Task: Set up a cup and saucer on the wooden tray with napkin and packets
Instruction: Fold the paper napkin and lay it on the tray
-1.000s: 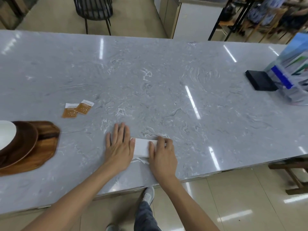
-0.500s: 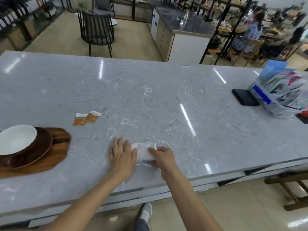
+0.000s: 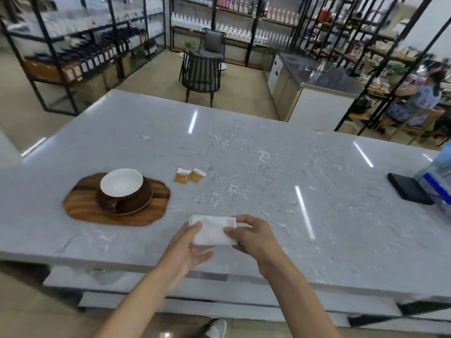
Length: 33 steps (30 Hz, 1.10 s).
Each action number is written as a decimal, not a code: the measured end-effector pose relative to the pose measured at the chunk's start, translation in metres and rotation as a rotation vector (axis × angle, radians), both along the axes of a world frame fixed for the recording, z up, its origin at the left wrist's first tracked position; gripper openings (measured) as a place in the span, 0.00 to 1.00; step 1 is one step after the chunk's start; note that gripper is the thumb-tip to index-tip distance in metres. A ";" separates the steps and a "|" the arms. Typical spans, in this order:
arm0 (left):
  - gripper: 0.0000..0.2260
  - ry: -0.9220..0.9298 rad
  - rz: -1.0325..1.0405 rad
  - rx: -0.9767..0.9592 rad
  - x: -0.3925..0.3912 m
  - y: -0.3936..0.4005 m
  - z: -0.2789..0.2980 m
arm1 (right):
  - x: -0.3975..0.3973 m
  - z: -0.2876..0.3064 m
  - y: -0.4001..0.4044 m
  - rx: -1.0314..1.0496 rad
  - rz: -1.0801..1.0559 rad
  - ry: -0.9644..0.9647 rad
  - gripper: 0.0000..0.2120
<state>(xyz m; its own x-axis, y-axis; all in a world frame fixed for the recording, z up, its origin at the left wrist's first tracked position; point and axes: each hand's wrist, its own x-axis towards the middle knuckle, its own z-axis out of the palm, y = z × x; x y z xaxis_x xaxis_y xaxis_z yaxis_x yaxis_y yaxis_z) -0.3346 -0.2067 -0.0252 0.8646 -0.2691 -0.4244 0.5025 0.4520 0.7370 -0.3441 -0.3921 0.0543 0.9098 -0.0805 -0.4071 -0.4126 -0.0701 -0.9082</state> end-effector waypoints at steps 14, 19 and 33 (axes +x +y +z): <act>0.16 -0.244 0.630 0.389 -0.046 0.132 -0.009 | 0.010 -0.039 0.129 -0.329 0.589 -0.696 0.18; 0.21 -0.326 0.788 0.626 -0.041 0.182 -0.018 | 0.022 -0.057 0.185 -0.409 0.660 -0.886 0.11; 0.12 -0.265 0.585 0.697 0.055 0.317 -0.019 | 0.077 -0.104 0.307 -0.476 0.629 -1.074 0.17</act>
<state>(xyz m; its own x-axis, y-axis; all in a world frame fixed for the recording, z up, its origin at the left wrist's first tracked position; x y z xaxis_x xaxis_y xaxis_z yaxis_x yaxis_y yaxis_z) -0.2796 0.1105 -0.0443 0.8733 0.4774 -0.0969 0.1133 -0.0056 0.9935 -0.2668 -0.0855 -0.0496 0.6941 0.5356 0.4811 0.7073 -0.3828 -0.5943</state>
